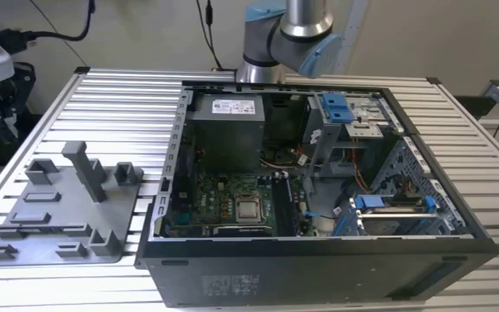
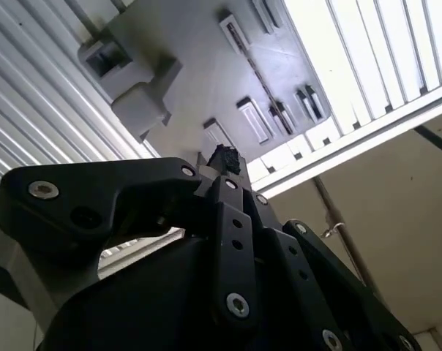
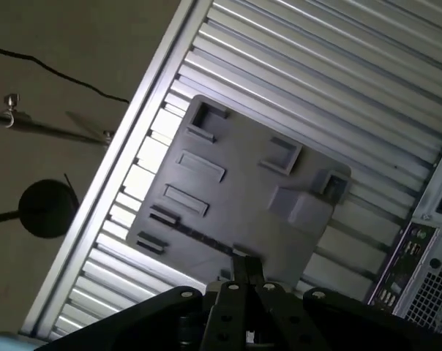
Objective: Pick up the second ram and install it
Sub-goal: 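Pick up the second ram and move it above second insertion slot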
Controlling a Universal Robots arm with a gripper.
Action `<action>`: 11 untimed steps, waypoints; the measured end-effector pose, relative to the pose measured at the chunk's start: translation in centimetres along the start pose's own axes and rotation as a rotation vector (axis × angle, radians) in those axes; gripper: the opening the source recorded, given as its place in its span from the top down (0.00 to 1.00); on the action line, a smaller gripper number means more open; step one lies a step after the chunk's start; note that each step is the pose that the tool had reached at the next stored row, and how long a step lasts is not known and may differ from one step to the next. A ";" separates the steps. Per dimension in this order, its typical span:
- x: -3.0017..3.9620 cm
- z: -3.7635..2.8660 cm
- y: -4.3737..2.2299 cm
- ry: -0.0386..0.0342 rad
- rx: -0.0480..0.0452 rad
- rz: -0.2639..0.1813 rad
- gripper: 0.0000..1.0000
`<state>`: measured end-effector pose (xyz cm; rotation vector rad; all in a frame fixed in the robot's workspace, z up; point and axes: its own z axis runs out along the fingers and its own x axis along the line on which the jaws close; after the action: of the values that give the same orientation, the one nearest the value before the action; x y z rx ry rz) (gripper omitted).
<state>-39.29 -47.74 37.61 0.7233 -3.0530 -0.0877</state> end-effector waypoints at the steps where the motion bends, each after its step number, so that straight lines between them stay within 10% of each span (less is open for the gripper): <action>1: 0.00 0.00 0.00 0.0011 0.0001 -0.016 0.89; 11: 0.00 0.00 0.00 0.0090 -0.0009 -0.156 0.89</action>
<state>-39.29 -47.74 37.61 0.9586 -2.9827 -0.0857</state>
